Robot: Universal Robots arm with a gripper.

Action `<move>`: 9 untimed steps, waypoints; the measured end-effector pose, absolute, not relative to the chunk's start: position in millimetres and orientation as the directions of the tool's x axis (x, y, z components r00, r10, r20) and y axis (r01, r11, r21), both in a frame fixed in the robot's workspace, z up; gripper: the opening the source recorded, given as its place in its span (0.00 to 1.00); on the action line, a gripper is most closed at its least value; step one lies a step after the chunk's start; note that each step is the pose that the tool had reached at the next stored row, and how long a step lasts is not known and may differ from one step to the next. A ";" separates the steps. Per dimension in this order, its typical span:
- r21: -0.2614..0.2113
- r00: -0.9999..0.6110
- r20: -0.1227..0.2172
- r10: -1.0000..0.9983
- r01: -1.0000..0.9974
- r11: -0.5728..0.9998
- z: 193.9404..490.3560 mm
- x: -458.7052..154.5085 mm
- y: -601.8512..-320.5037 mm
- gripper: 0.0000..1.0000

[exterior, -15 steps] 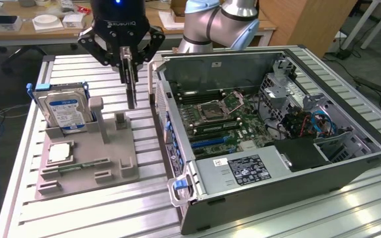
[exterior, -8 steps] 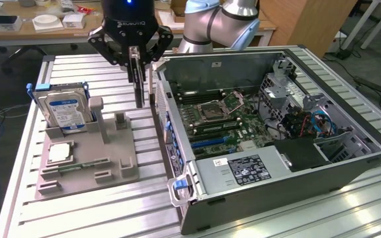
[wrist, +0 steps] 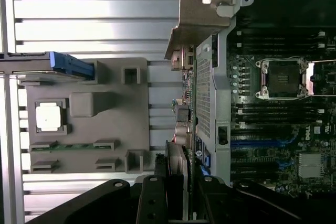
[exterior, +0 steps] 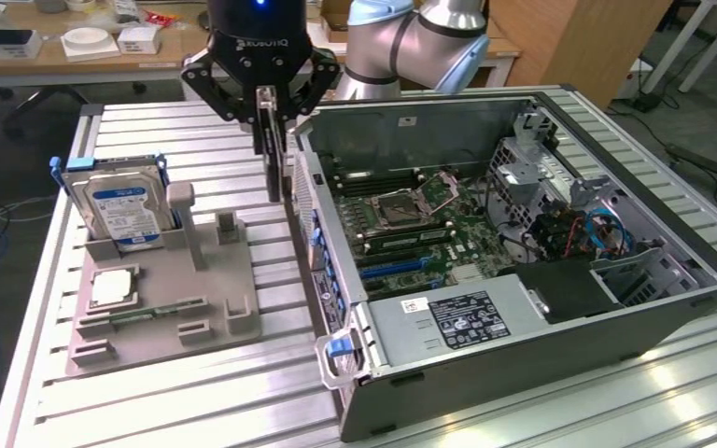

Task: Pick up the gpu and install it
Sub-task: 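Pick up the gpu and move the gpu toward the slot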

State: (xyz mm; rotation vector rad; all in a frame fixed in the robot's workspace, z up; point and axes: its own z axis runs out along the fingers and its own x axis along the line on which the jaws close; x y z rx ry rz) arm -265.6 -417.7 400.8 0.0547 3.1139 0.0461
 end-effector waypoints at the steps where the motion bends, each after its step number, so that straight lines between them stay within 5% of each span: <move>1: 0.029 -0.999 -0.026 0.037 0.036 0.999 400.9 -264.1 -417.7 0.27; 9: 0.029 -0.999 -0.026 0.040 0.039 0.999 400.9 -247.5 -417.7 0.27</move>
